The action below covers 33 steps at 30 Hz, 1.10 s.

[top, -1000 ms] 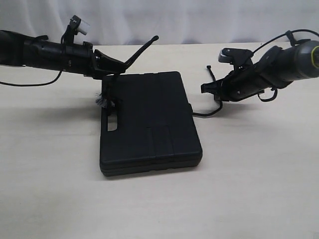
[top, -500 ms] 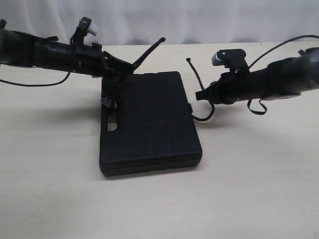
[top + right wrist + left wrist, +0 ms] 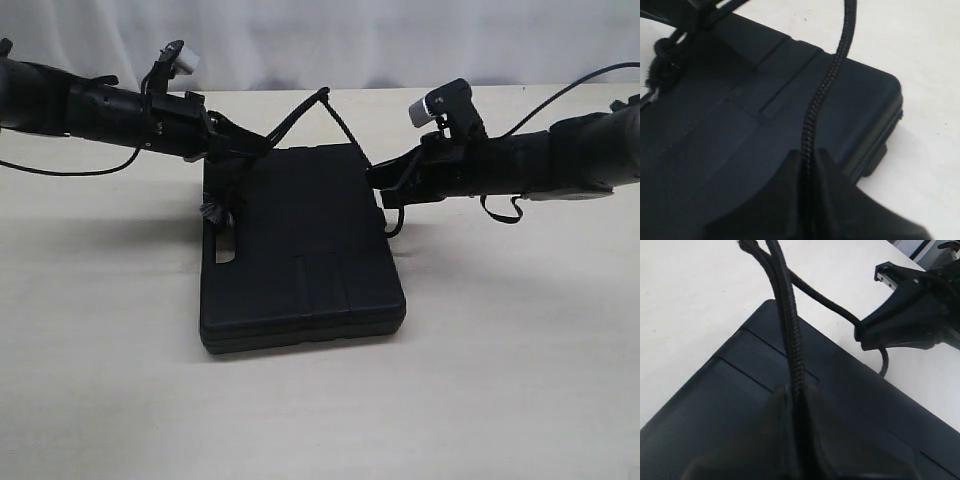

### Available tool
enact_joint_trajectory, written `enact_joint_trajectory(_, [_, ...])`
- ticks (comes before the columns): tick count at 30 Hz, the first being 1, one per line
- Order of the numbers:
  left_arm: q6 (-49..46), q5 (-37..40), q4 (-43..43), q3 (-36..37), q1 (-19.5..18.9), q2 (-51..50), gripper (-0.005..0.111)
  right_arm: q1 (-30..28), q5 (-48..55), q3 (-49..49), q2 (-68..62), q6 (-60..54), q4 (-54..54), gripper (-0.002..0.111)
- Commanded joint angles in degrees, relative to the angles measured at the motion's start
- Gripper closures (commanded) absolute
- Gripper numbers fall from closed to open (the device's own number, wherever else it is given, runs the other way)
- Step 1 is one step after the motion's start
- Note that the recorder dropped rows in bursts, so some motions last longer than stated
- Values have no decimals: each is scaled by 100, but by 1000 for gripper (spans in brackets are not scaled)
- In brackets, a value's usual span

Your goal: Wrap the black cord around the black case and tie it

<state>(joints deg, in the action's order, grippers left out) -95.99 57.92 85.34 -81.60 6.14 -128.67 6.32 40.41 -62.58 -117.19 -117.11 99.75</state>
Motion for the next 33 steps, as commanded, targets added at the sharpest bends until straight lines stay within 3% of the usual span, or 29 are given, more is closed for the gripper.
enact_joint_trajectory(1, [50, -222, 60, -32, 45, 15, 107, -13, 229, 25, 58, -64, 6, 104])
enact_joint_trajectory(9, [29, -298, 325, -32, 45, 15, 107, -13, 312, 25, 58, 108, -218, 104])
enact_joint_trajectory(15, [-31, 169, 251, -32, 56, 15, 107, -13, 312, 25, 58, 106, -175, 104])
enact_joint_trajectory(26, [-31, -387, -67, -32, 56, 15, 107, -13, 542, 25, 58, 81, -185, 104])
enact_joint_trajectory(33, [-31, -68, -73, -32, 56, 15, 107, -13, 608, 25, 58, 81, -187, 104])
